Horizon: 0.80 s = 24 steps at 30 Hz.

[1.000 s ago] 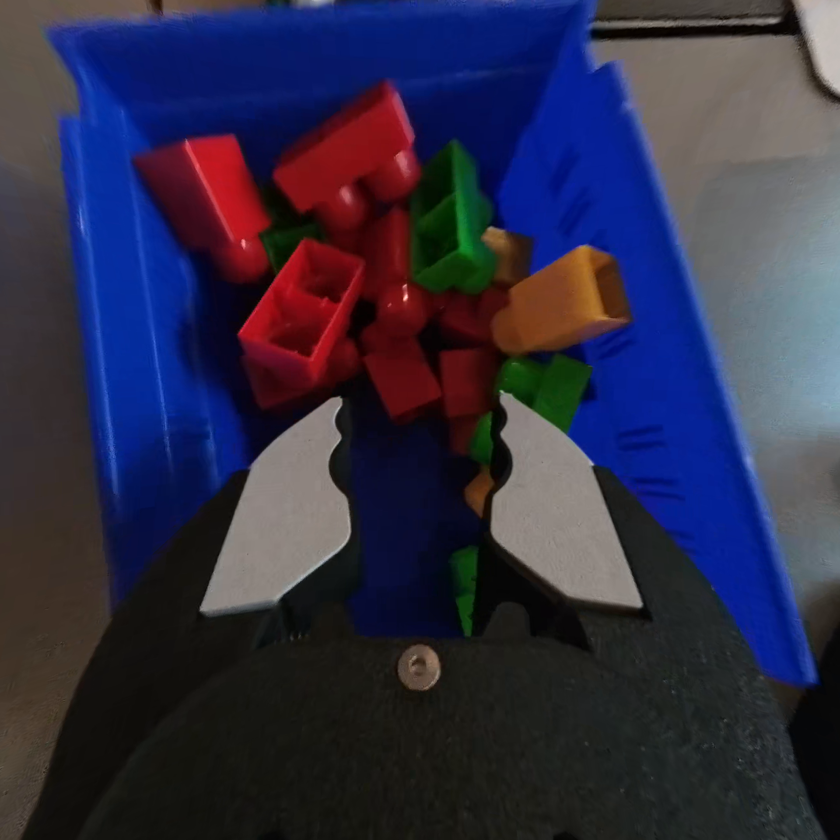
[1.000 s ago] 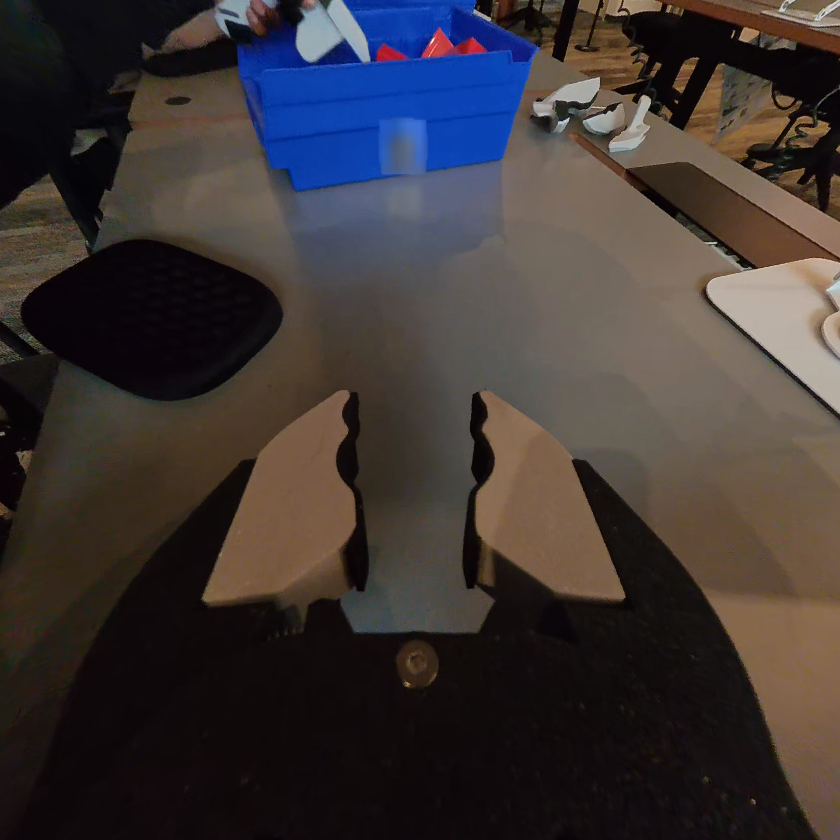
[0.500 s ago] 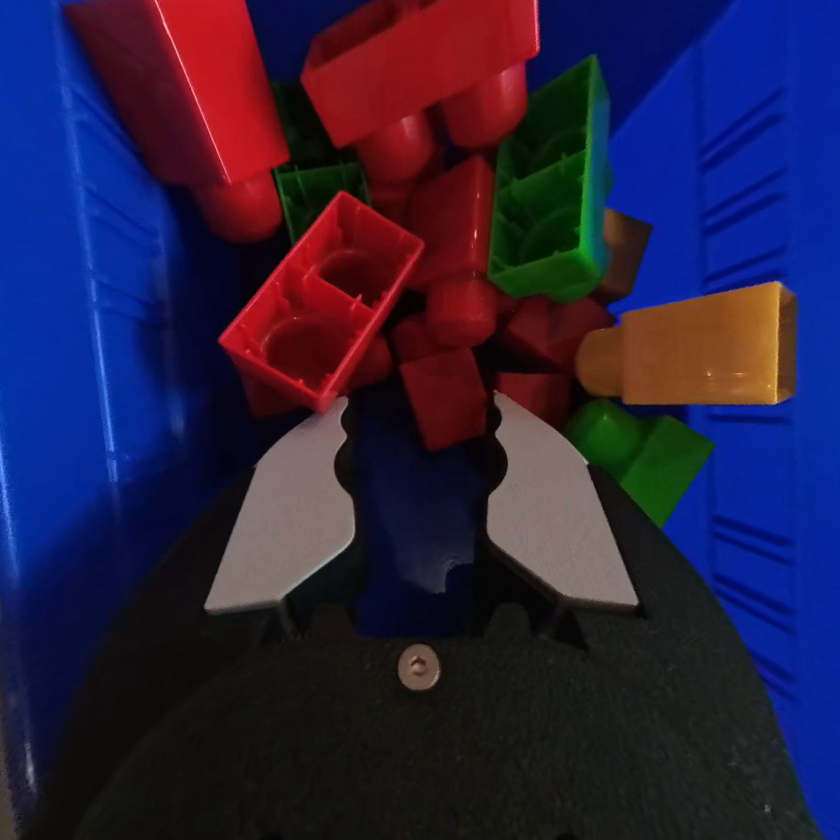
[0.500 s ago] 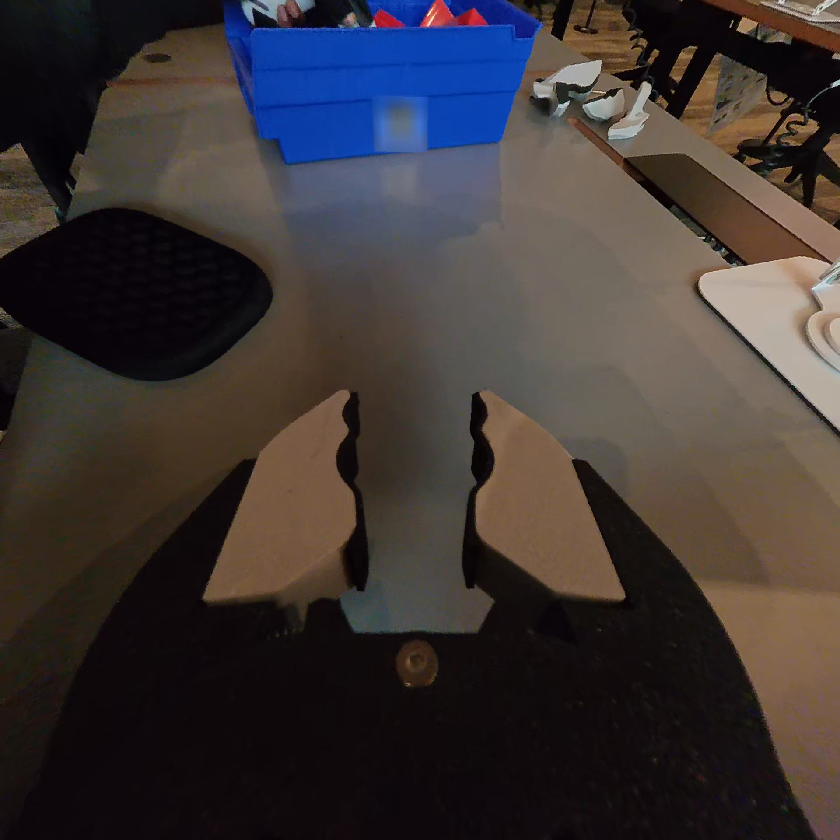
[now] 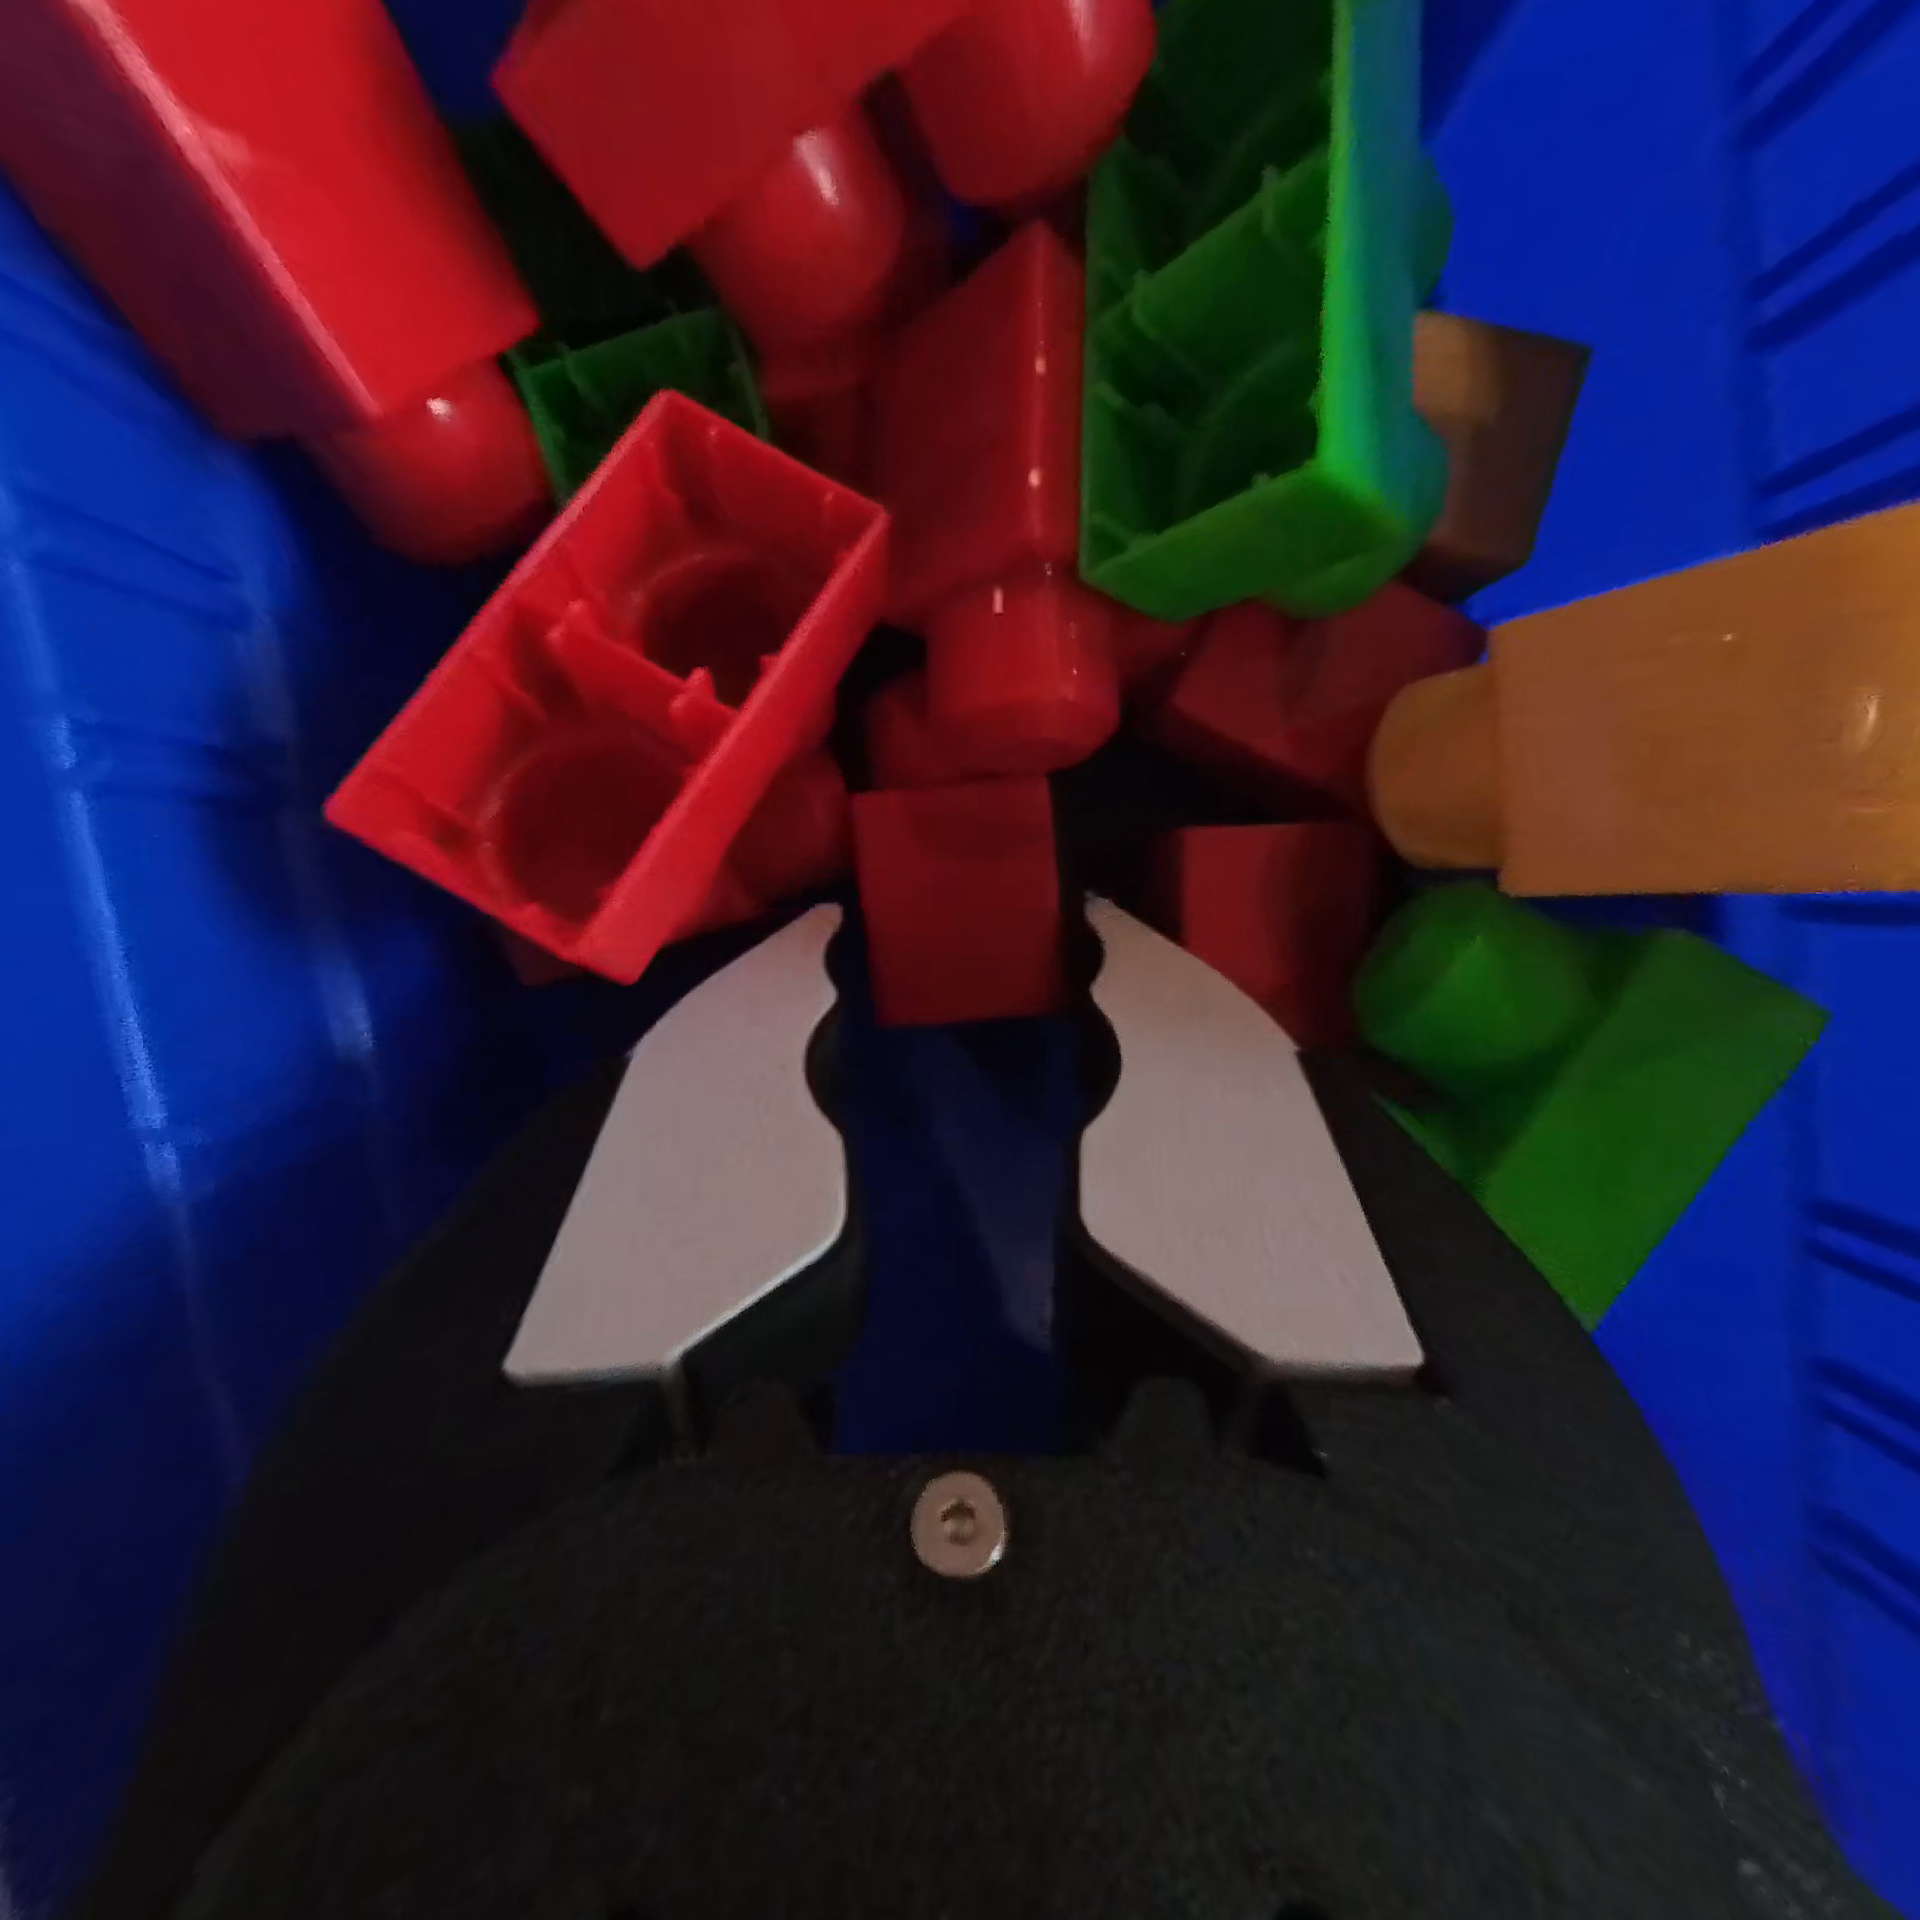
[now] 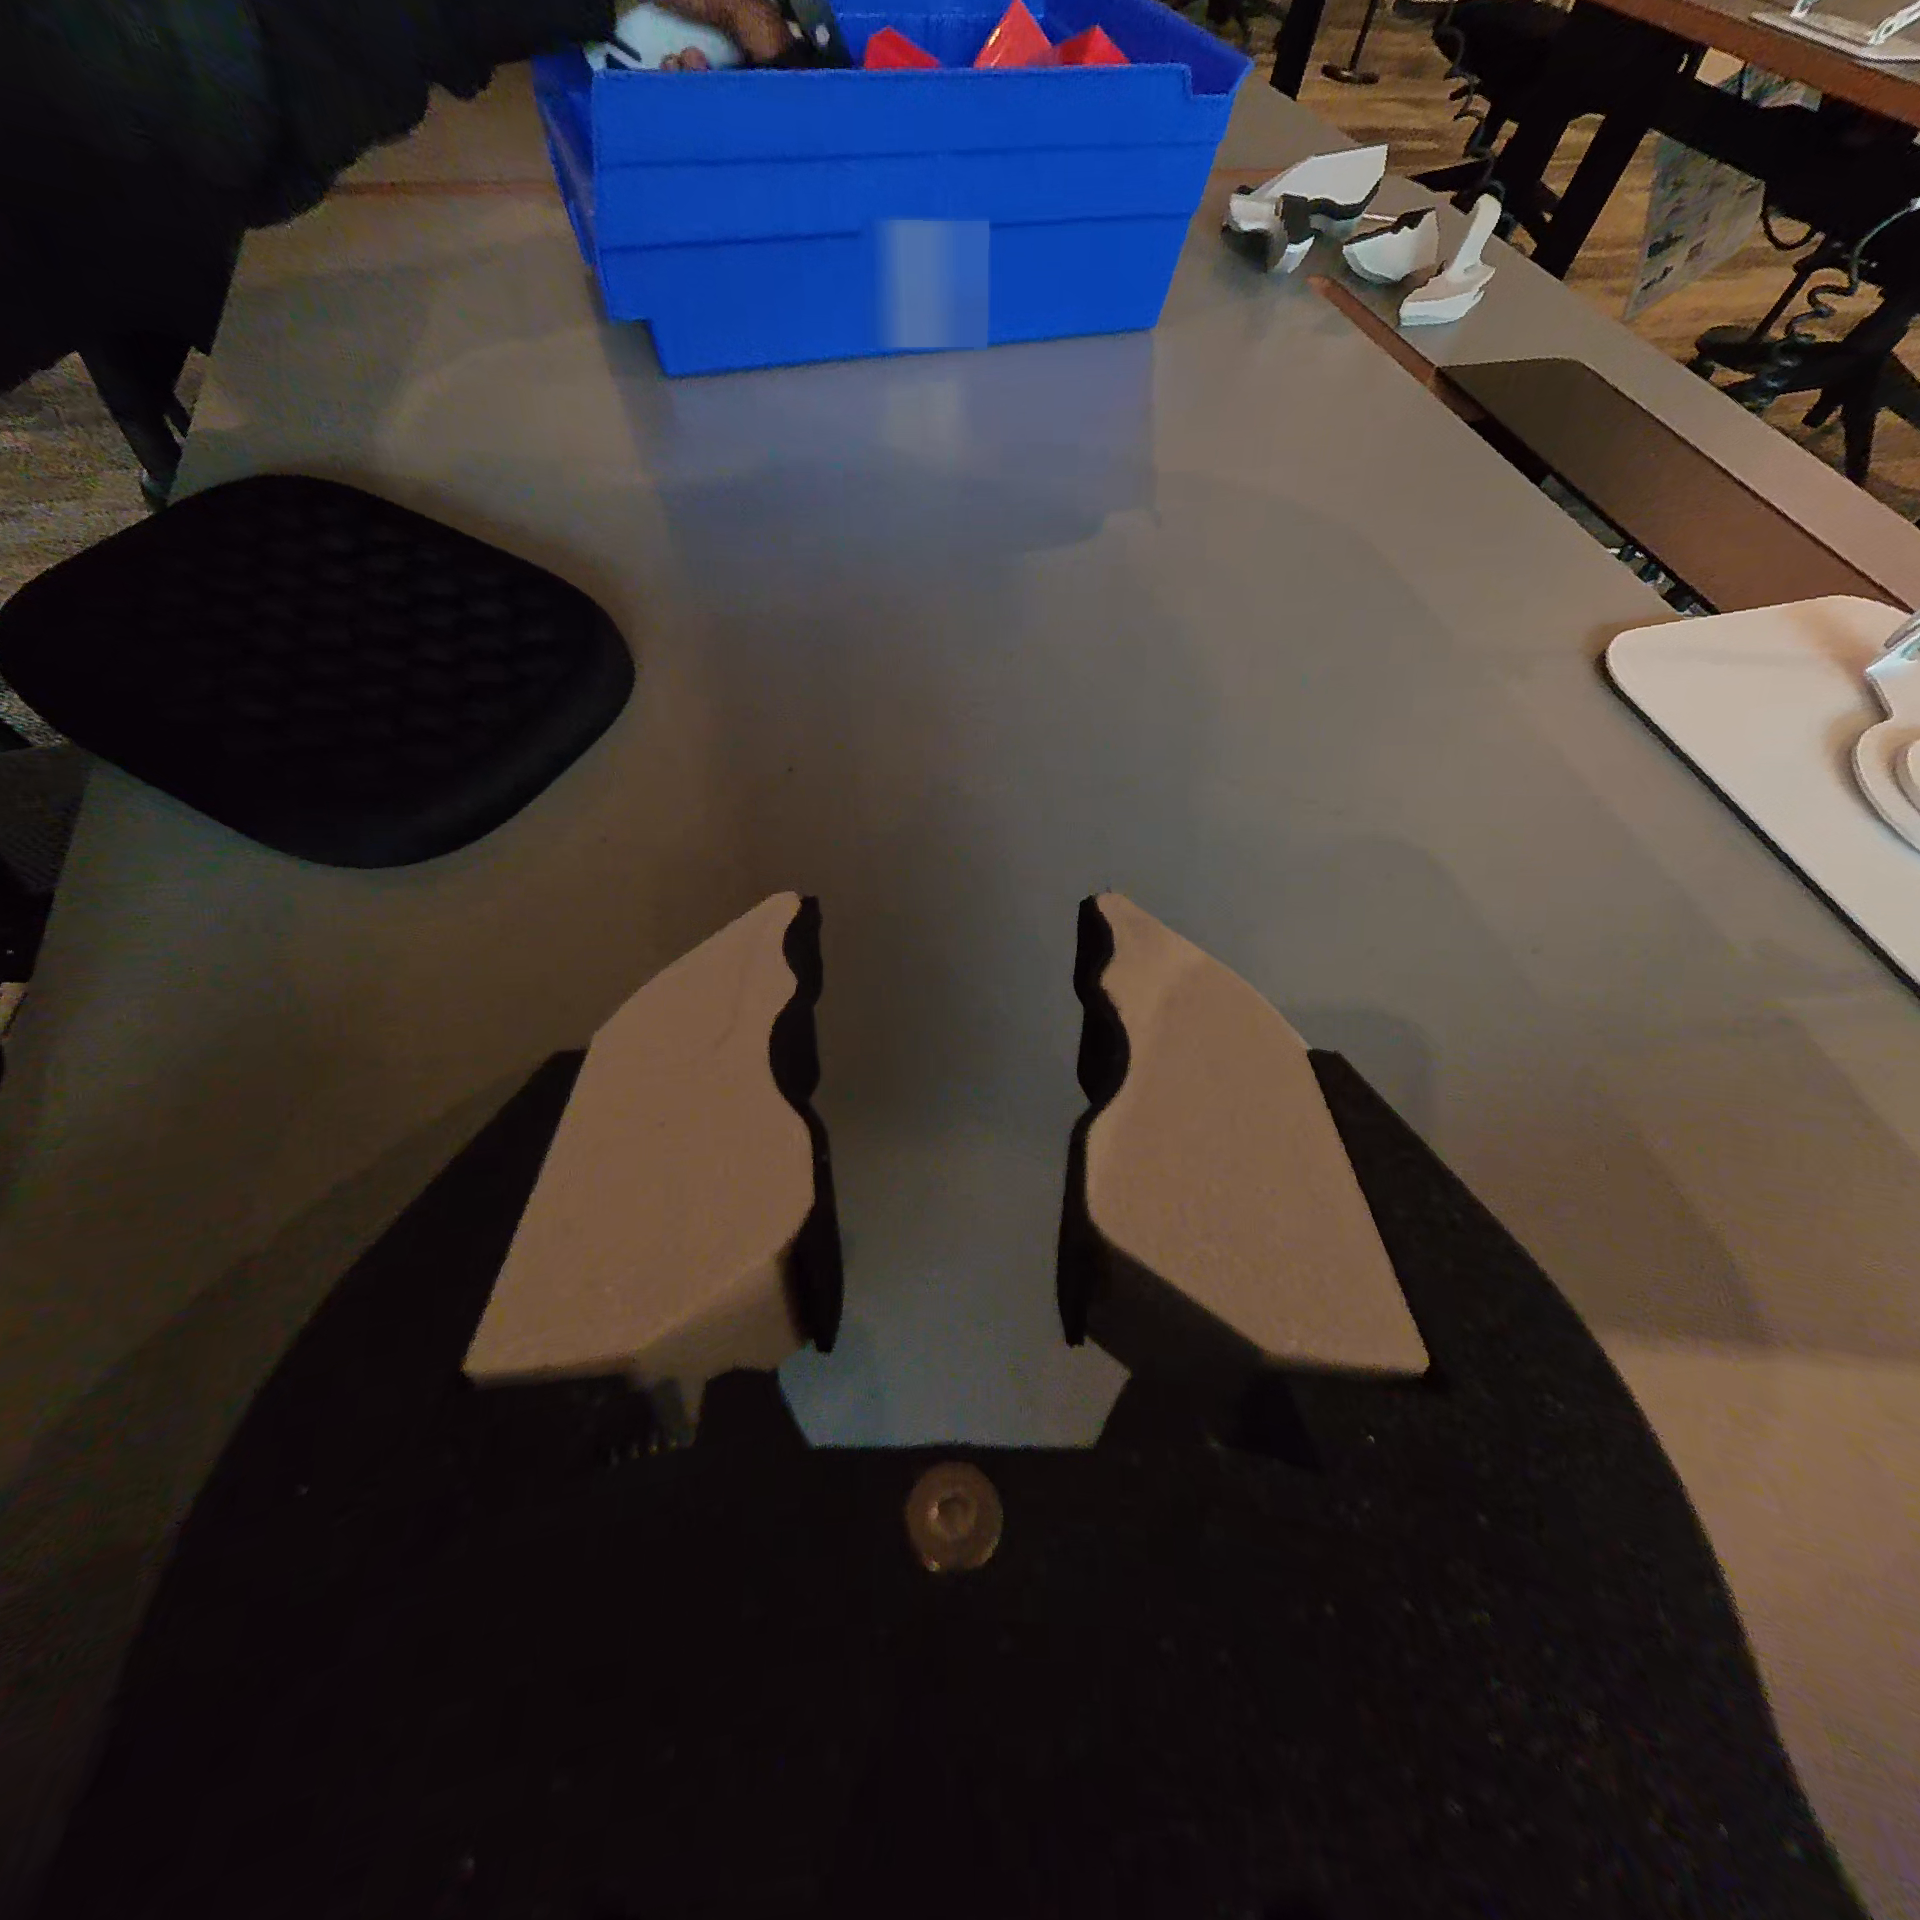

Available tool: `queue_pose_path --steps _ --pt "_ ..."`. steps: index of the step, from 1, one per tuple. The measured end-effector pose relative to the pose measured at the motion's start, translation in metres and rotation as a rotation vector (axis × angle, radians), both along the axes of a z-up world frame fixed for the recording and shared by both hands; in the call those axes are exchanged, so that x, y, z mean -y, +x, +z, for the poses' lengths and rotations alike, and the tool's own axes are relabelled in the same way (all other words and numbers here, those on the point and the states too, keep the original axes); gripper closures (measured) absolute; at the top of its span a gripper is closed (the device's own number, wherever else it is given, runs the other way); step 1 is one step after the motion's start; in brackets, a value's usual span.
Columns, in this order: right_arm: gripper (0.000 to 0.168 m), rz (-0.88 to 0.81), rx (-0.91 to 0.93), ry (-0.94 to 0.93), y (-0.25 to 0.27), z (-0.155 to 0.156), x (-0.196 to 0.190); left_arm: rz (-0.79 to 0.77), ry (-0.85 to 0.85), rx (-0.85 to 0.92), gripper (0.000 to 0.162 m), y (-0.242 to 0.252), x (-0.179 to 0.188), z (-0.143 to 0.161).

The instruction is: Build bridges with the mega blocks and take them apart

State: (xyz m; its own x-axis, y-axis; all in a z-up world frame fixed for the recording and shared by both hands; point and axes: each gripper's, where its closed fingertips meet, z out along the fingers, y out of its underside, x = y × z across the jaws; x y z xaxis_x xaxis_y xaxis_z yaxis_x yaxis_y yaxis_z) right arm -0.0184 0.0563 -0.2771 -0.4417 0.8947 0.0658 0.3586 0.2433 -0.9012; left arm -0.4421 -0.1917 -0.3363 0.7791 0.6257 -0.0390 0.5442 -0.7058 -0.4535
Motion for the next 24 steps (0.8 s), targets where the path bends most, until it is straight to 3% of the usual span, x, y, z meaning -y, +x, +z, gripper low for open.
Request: queue_pose_path --steps 6,13,18,24 --pt "0.121 0.000 0.011 -0.002 0.000 -0.003 -0.001 -0.052 0.032 -0.032 0.125 0.007 0.003 0.009" --pt "0.121 0.027 0.033 0.014 0.001 -0.007 0.006 -0.110 0.244 -0.170 0.125 0.035 0.009 0.076" --pt "0.121 0.063 0.017 -0.013 0.000 0.000 0.018 -0.288 0.473 -0.209 0.126 0.102 -0.021 0.129" --pt "0.119 0.125 0.002 -0.049 0.001 0.023 0.039 -0.593 0.673 -0.143 0.126 0.220 -0.075 0.151"
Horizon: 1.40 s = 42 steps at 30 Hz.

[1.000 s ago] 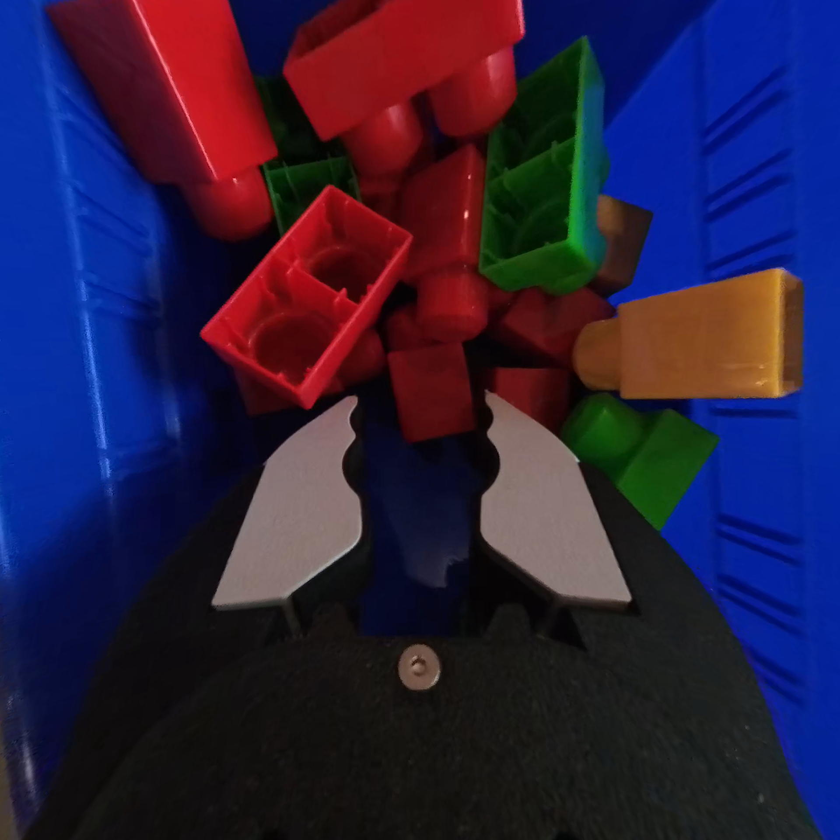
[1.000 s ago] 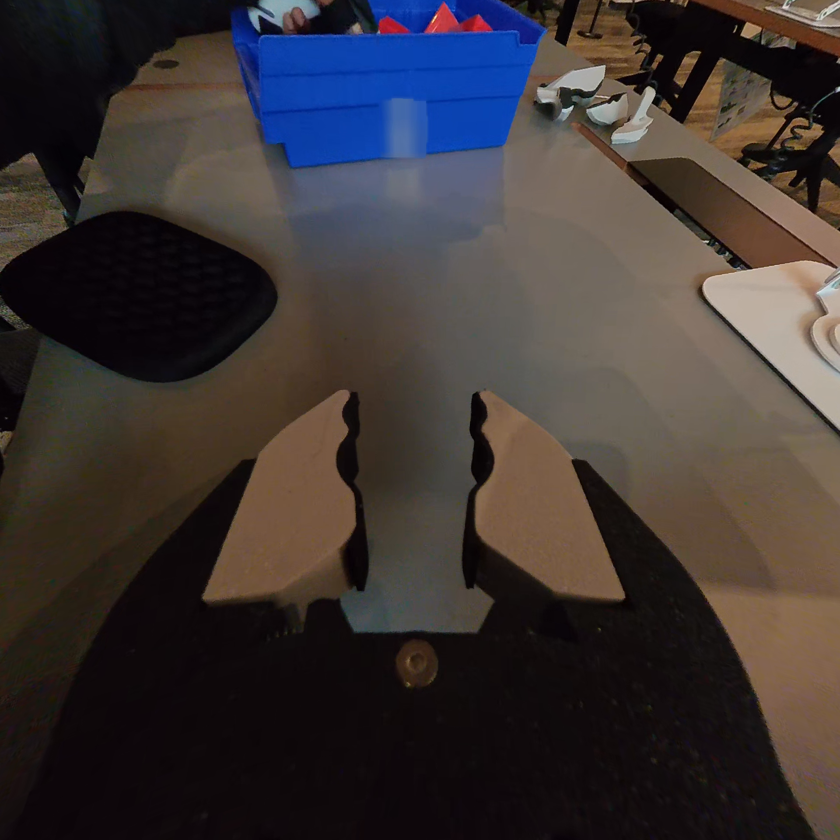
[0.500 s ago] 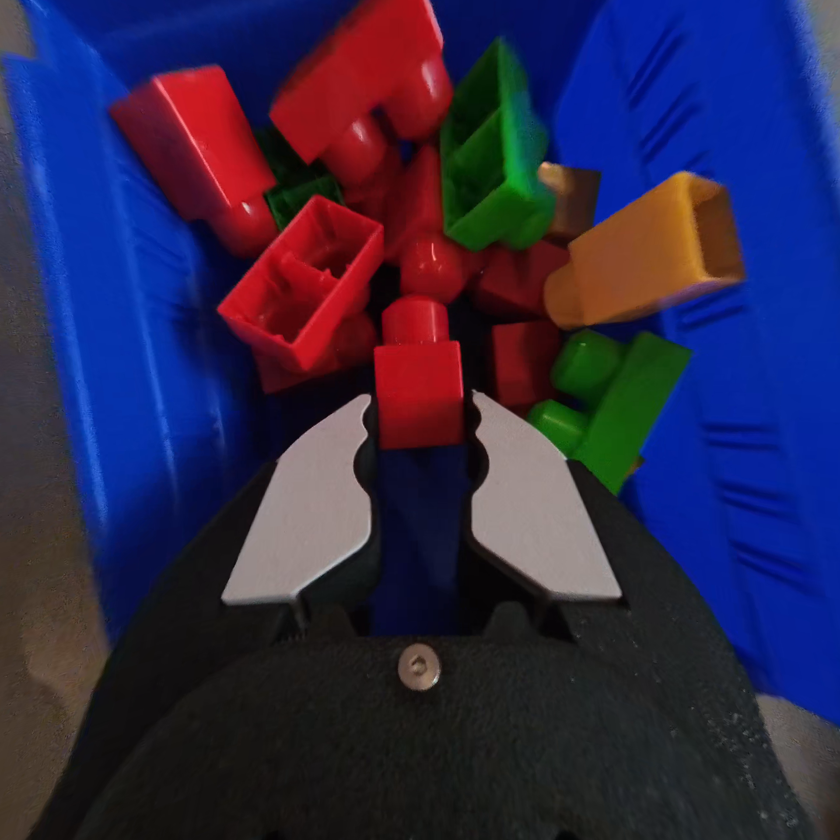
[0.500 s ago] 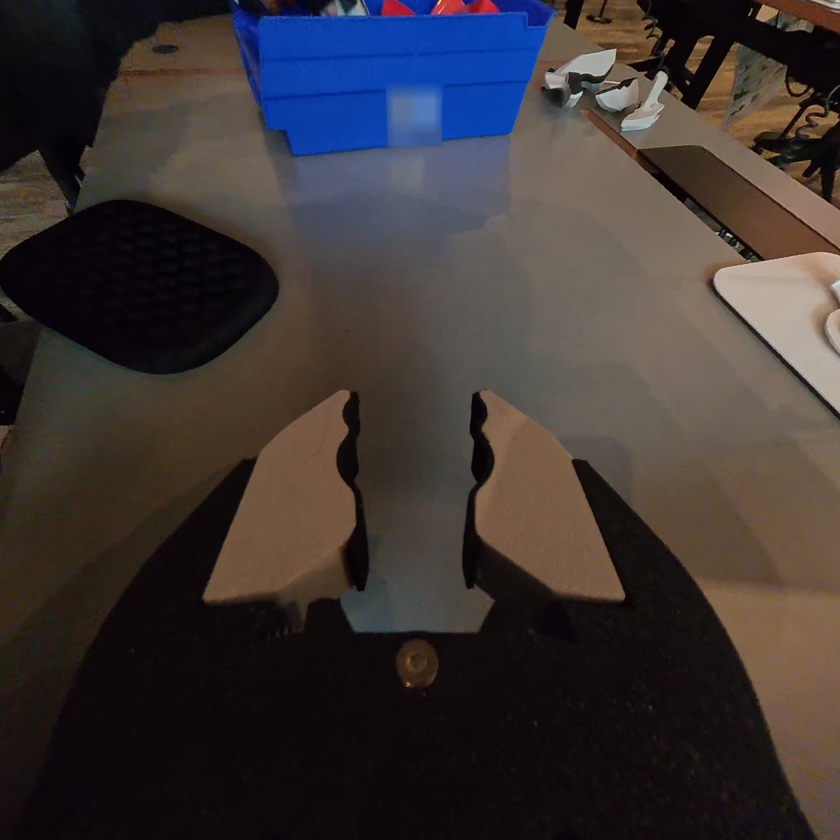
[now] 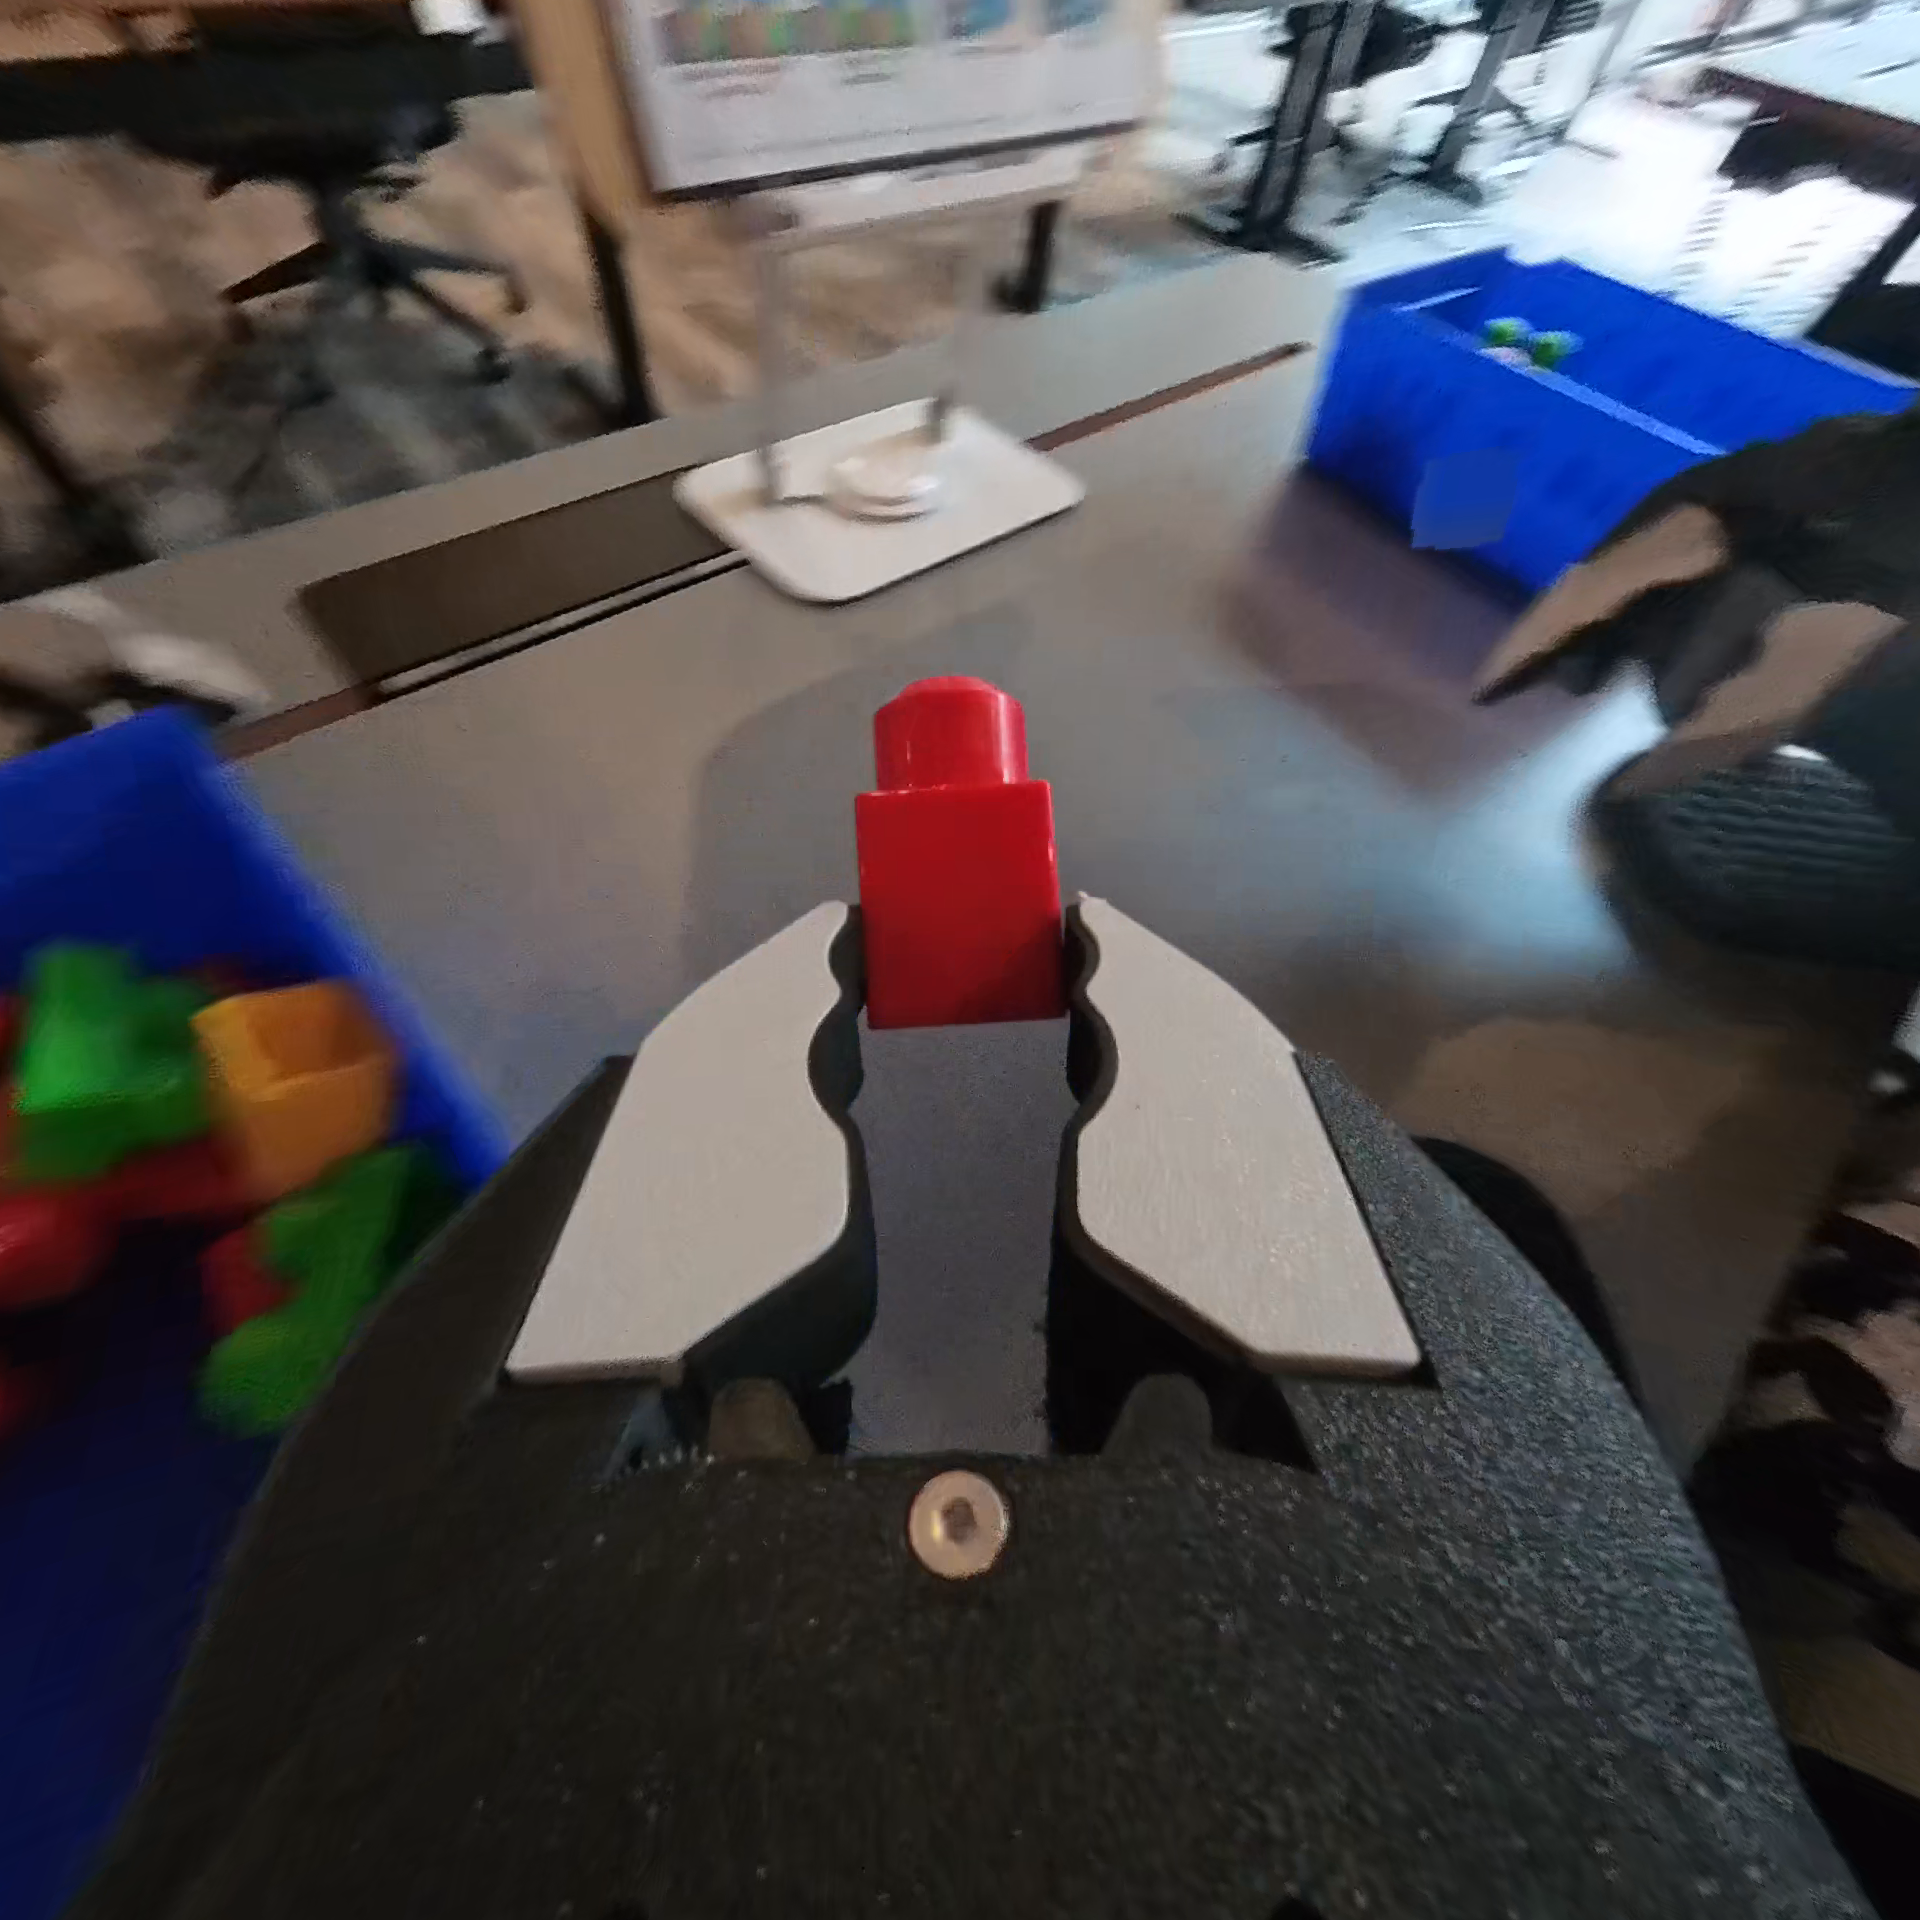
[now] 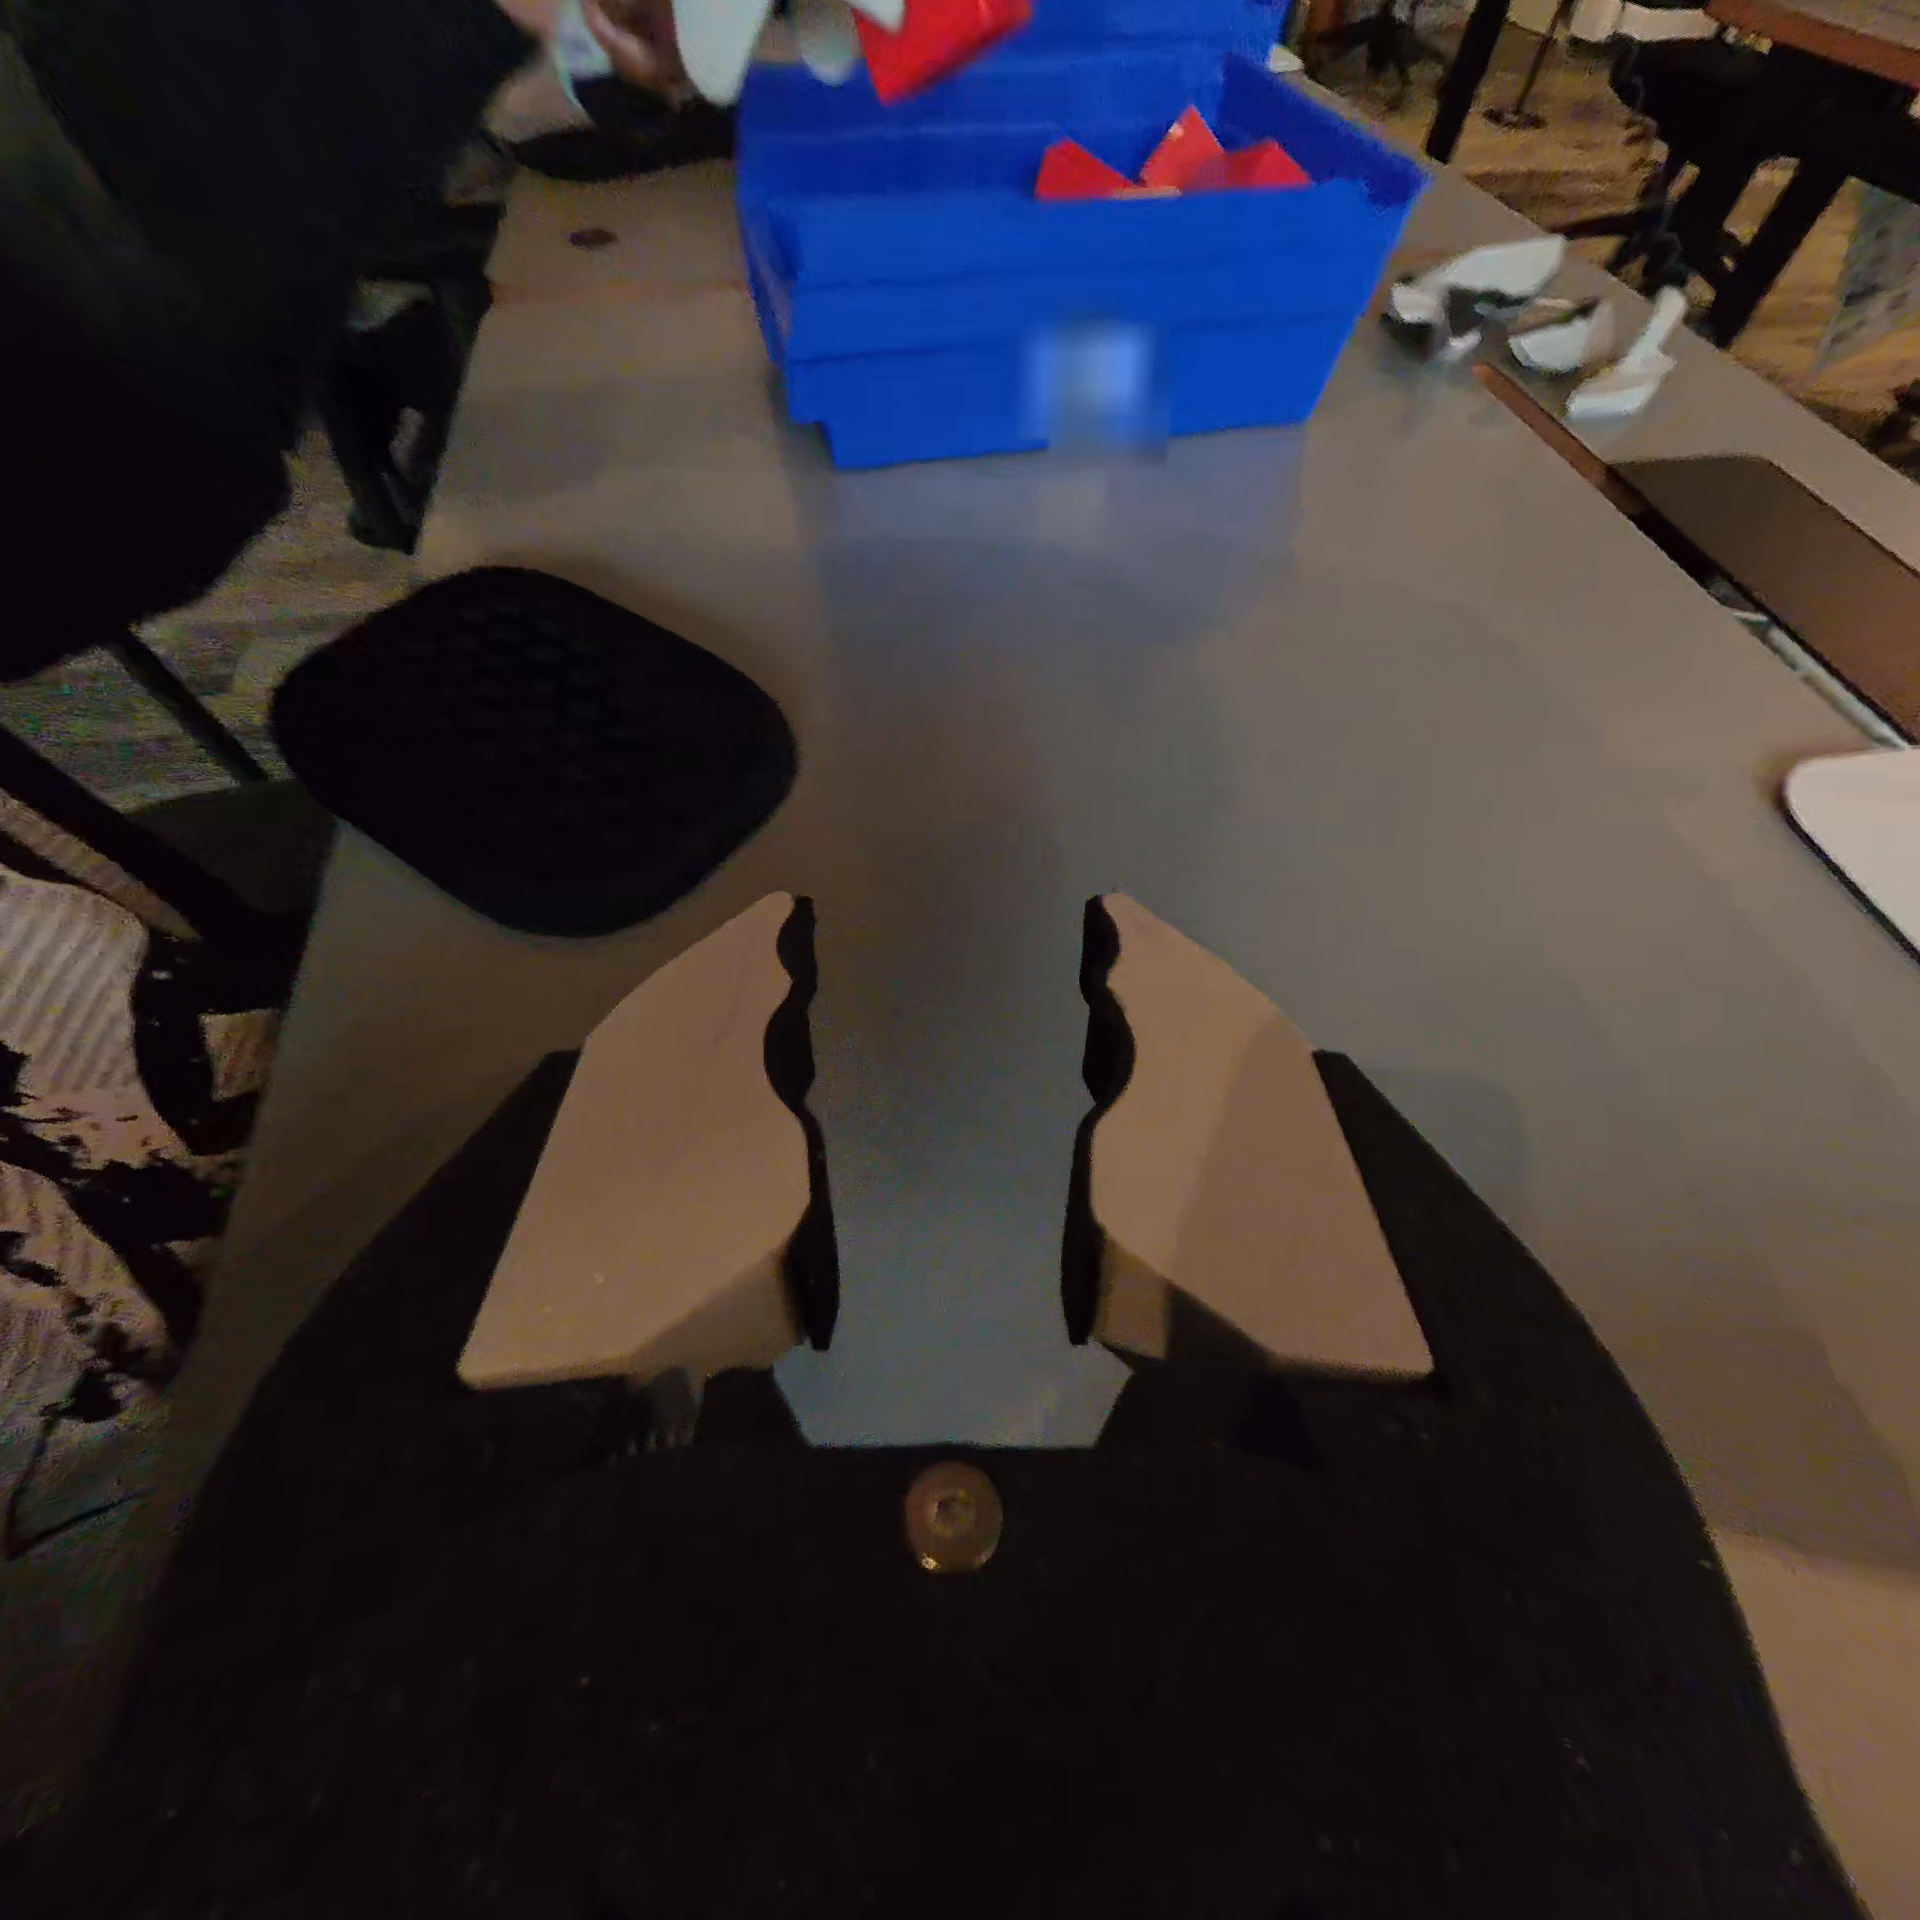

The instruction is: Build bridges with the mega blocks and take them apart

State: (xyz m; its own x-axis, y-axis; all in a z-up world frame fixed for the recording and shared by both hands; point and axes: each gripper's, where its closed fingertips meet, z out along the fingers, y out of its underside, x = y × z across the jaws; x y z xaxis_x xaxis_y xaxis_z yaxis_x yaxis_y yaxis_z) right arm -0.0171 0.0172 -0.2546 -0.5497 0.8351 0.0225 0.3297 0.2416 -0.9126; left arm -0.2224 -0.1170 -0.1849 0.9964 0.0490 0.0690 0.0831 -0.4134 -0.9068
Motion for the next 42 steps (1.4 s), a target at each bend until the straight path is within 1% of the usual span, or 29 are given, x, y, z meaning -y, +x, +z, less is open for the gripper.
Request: queue_pose_path --steps 5,8,10,14,19,21,22,23,25,26,28,30,33,35,39,42 --pt "0.118 0.099 -0.028 -0.009 0.007 0.035 0.027 -0.265 0.081 0.040 0.126 0.096 -0.033 -0.006" --pt "0.118 0.159 -0.034 -0.042 0.009 0.051 0.043 -0.388 0.105 0.073 0.126 0.140 -0.045 -0.015" --pt "0.118 0.194 -0.036 -0.056 0.008 0.057 0.052 -0.455 0.123 0.104 0.126 0.164 -0.050 -0.019" --pt "0.117 0.248 -0.008 -0.071 0.004 0.055 0.065 -0.556 0.131 0.146 0.126 0.194 -0.054 -0.028" --pt "0.117 0.312 0.034 -0.106 0.001 0.050 0.081 -0.608 0.159 0.190 0.126 0.205 -0.055 -0.030" --pt "0.119 0.330 0.042 -0.095 -0.002 0.047 0.083 -0.614 0.164 0.202 0.126 0.207 -0.055 -0.031" --pt "0.124 0.333 0.046 -0.090 -0.003 0.045 0.084 -0.618 0.166 0.205 0.126 0.208 -0.054 -0.031" --pt "0.133 0.332 0.045 -0.087 -0.005 0.045 0.085 -0.624 0.167 0.209 0.126 0.210 -0.054 -0.032" --pt "0.133 0.350 0.069 -0.074 -0.004 0.044 0.085 -0.617 0.159 0.213 0.126 0.210 -0.054 -0.035" --pt "0.134 0.348 0.084 -0.045 -0.004 0.043 0.083 -0.608 0.143 0.206 0.123 0.210 -0.054 -0.038" --pt "0.134 0.329 0.110 0.075 -0.006 0.039 0.073 -0.574 0.072 0.155 0.094 0.203 -0.051 -0.050" --pt "0.134 0.289 0.172 0.244 -0.008 0.029 0.055 -0.500 0.027 0.095 0.085 0.189 -0.049 -0.059" --pt "0.134 0.231 0.328 0.517 -0.007 0.002 0.028 -0.410 0.023 0.054 0.087 0.174 -0.041 -0.061" --pt "0.134 0.217 0.407 0.605 -0.008 -0.015 0.021 -0.343 0.020 0.018 0.088 0.163 -0.034 -0.062" --pt "0.134 0.222 0.473 0.664 -0.013 -0.040 0.018 -0.283 -0.017 -0.036 0.089 0.153 -0.020 -0.069" --pt "0.134 0.213 0.497 0.631 -0.015 -0.050 0.018 -0.267 -0.014 -0.036 0.090 0.150 -0.012 -0.070"
